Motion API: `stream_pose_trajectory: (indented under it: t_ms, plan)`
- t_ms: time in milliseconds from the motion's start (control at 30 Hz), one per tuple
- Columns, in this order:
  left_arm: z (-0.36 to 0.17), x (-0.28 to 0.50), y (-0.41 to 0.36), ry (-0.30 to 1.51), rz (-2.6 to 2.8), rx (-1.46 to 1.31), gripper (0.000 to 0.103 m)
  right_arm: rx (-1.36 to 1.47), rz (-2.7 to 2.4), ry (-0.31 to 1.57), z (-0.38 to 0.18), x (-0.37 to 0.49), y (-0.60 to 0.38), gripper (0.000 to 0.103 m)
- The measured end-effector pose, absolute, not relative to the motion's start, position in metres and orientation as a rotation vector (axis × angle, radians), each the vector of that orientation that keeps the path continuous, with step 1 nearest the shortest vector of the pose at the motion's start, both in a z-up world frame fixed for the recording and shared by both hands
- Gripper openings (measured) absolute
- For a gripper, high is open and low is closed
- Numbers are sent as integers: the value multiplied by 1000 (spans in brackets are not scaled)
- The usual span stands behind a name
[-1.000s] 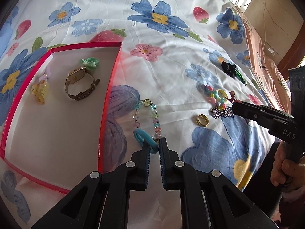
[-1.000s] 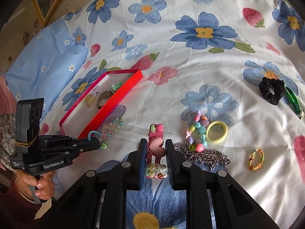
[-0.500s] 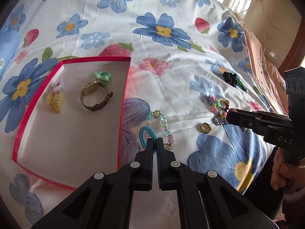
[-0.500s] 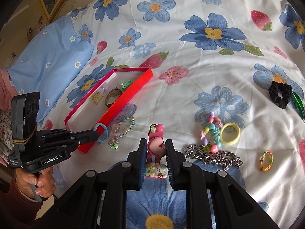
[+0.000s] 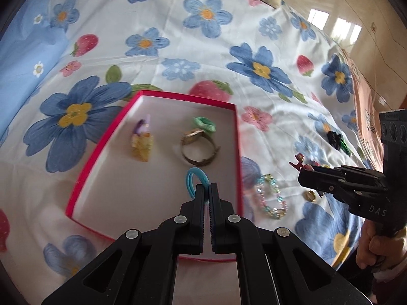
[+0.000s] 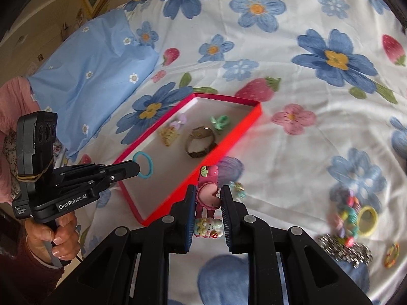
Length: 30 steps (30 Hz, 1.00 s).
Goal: Organize jewelry
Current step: 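Release the blue tie into the red box with the left tool while the right releases the pink clip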
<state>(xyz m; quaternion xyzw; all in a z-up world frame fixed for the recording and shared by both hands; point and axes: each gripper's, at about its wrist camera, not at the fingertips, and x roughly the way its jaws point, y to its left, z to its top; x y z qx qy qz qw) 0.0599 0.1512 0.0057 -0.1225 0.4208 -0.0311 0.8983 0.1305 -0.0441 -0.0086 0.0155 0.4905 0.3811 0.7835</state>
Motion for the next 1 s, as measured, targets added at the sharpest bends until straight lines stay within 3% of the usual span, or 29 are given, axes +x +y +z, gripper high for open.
stream_pose_trajectory:
  t_ms: [1000]
  plan:
    - [-63, 149, 191, 1039, 55, -224, 3, -159, 930, 1193, -76, 160, 78, 19]
